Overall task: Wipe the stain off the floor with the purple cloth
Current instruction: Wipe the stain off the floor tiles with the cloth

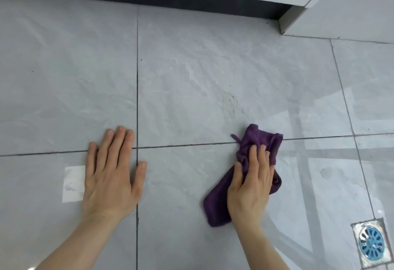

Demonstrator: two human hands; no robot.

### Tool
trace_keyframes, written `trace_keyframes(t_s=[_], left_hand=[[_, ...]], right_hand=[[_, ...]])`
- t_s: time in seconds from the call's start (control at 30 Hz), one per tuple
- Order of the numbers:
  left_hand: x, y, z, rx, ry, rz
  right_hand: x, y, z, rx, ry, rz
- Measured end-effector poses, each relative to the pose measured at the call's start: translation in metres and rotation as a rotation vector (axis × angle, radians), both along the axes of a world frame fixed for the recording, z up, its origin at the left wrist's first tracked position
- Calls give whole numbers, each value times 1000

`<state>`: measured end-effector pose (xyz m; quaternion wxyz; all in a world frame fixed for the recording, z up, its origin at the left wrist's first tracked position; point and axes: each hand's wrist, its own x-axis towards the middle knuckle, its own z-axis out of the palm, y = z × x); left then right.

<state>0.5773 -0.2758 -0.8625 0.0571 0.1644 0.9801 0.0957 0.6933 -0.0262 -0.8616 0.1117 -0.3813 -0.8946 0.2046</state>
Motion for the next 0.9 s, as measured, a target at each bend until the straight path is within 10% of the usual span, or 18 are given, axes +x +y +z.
trace_keyframes(t_s=[0.43, 0.9], left_hand=[[12, -10, 14, -42, 23, -32], [33, -58, 42, -138, 25, 26]], right_hand=[[-158, 40, 17, -10, -106, -17], [-49, -131, 17, 42, -27, 801]])
